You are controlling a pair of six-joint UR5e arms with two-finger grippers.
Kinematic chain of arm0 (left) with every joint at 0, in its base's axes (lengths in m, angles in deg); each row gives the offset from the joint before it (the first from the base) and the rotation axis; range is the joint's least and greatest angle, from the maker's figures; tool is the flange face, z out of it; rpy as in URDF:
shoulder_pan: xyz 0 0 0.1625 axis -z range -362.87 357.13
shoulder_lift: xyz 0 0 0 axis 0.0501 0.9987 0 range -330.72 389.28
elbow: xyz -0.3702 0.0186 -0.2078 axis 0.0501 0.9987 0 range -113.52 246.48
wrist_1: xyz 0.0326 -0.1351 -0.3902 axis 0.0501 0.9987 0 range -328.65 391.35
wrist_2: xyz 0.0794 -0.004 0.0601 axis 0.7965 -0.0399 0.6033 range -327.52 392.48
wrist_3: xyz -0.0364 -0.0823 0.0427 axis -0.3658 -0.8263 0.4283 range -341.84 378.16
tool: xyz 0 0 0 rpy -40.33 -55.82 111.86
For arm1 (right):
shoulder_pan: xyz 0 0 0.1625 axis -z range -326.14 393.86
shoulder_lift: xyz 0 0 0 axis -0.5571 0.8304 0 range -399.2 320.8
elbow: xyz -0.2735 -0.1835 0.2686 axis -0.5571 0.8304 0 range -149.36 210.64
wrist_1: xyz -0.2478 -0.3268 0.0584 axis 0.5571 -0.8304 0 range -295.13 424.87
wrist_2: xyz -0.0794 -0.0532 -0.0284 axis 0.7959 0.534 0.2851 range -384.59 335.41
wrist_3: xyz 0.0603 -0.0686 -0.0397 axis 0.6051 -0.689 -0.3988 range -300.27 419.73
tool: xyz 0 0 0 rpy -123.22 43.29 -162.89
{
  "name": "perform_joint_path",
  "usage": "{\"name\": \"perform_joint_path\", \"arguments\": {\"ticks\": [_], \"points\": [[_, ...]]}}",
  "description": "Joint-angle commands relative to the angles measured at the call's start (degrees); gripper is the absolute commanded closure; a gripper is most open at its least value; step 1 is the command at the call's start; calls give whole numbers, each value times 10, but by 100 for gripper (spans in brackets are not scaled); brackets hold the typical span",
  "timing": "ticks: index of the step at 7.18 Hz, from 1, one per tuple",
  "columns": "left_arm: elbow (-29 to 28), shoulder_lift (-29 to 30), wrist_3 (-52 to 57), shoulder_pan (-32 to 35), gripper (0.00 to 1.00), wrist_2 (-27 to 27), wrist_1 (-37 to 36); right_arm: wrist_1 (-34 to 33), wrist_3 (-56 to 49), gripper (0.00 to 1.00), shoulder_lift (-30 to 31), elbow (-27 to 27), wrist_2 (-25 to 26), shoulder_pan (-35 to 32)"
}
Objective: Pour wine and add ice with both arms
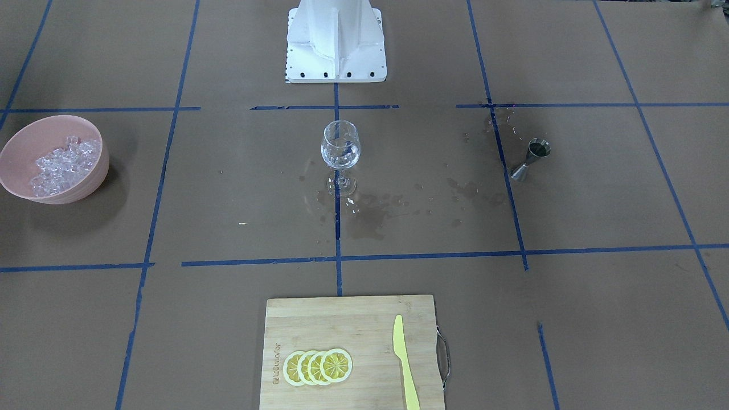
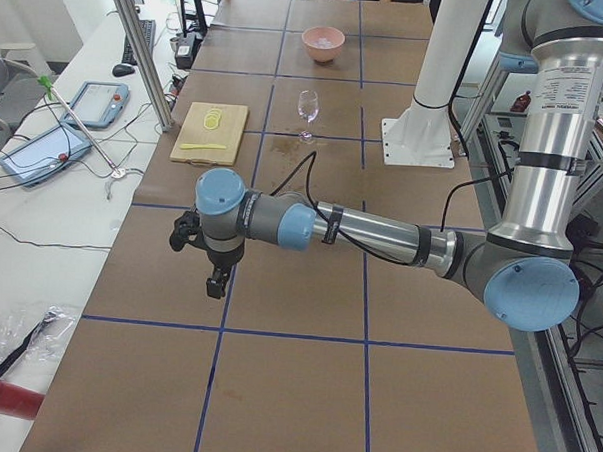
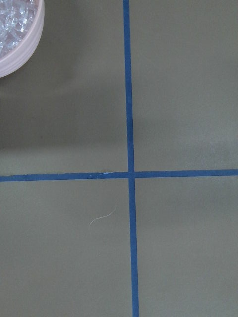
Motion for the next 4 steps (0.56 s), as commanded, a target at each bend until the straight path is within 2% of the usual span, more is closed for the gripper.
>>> {"name": "perform_joint_path", "arguments": {"ticks": [1, 3, 4], "points": [[125, -6, -29, -37, 0, 11, -1, 0, -1, 0, -6, -2, -1, 1], [246, -32, -219, -140, 0, 107, 1, -3, 3, 0, -37, 0, 0, 2], [288, -45, -305, -191, 0, 124, 3, -3, 4, 0, -43, 5, 1, 5]]}}
